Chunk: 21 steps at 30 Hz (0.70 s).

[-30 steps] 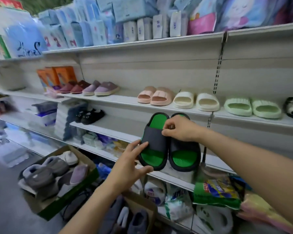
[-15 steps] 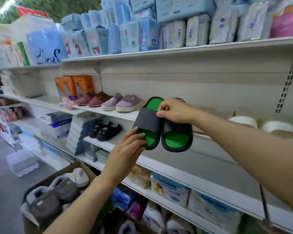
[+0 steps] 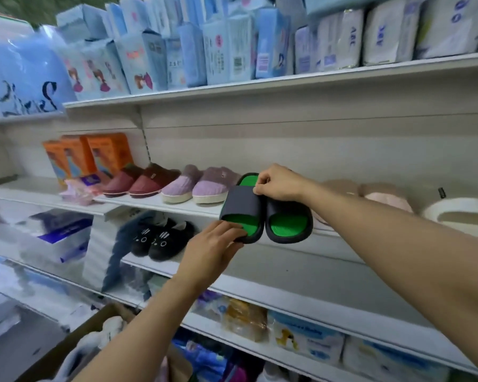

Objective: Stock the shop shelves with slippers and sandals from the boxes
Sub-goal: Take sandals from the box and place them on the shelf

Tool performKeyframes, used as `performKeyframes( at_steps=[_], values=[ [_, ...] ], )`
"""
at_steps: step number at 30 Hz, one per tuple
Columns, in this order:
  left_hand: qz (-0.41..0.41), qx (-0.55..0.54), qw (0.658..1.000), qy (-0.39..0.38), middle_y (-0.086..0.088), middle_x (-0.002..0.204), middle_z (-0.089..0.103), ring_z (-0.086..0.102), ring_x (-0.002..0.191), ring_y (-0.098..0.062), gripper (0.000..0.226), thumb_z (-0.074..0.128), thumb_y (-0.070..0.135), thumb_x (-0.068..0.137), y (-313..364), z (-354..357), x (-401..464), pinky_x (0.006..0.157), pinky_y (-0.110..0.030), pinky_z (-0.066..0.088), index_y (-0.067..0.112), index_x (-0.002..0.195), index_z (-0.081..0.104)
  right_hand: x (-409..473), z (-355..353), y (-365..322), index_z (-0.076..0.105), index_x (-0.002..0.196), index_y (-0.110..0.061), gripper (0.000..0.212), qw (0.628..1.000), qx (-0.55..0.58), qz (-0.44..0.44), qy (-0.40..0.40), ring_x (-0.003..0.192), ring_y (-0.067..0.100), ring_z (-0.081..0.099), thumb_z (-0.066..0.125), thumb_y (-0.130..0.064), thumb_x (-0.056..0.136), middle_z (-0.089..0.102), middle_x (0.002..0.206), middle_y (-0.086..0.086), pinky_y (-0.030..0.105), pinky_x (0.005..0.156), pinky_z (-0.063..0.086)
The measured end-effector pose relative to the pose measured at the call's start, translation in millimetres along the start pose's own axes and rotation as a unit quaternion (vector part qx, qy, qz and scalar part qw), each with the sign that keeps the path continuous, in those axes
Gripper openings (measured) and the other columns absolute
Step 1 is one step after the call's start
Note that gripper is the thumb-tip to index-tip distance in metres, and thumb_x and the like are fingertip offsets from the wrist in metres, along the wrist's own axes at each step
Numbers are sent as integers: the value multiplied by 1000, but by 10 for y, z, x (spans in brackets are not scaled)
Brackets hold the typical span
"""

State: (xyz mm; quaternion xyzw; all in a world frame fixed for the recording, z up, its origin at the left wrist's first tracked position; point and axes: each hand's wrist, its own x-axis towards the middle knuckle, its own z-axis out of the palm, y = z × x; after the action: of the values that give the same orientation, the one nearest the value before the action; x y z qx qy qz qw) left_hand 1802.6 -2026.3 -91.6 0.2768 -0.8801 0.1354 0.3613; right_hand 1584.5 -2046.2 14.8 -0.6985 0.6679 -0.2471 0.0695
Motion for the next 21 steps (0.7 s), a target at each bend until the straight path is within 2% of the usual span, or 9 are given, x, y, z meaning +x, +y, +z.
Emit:
performKeyframes(
  at_steps=[4,7,10,13,15,17,19,21],
  values=[
    [2,-37,999,-39,9,103,66,55,96,-12,19,67,27,84,-400,245,118,73,-23,45,22,103,68,280,234,48,68,80,-16,22,998,-30,56,-2,84,23,65,59,-35,80,70,84,1,36,77,52],
    [-20,-93,993,-68,5,106,65,56,99,-17,19,65,22,87,-595,457,164,77,-34,51,20,106,67,404,417,147,67,86,-18,23,994,-54,90,10,89,25,63,54,-36,84,69,90,1,38,80,50],
    [-24,-145,988,-53,1,103,64,56,96,-20,19,58,25,91,-706,595,202,78,-36,49,18,107,65,458,493,251,64,108,-32,25,992,-54,112,12,109,24,56,50,-38,89,64,117,-3,42,97,42],
    [8,-146,988,-43,2,101,63,56,93,-20,25,48,34,92,-794,620,249,74,-36,50,20,106,62,344,480,333,48,132,-33,42,989,-90,118,17,129,26,39,49,-44,91,47,137,0,46,103,30],
    [34,-127,990,-49,4,101,63,57,92,-19,23,49,36,91,-849,613,278,75,-37,50,23,107,61,134,461,307,42,136,-30,50,987,-107,75,95,131,23,31,49,-50,91,39,138,0,45,103,30],
    [58,-101,992,-52,6,102,64,58,93,-17,23,56,38,89,-901,617,303,82,-36,48,26,108,61,-160,466,230,48,124,-28,49,982,-100,-9,159,121,17,37,56,-56,85,43,128,-4,38,95,38],
    [81,-84,992,-54,8,103,63,57,94,-16,27,62,41,86,-936,637,333,91,-37,45,26,109,60,-428,527,201,51,112,-26,50,967,-184,-98,145,106,15,44,60,-61,77,47,118,-6,32,81,42],
    [100,-78,990,-54,10,99,62,56,91,-15,26,64,41,84,-943,661,381,93,-38,44,27,104,58,-553,631,263,53,106,-23,45,932,-312,-152,109,93,19,50,61,-54,75,52,109,-2,33,71,42]
  ],
)
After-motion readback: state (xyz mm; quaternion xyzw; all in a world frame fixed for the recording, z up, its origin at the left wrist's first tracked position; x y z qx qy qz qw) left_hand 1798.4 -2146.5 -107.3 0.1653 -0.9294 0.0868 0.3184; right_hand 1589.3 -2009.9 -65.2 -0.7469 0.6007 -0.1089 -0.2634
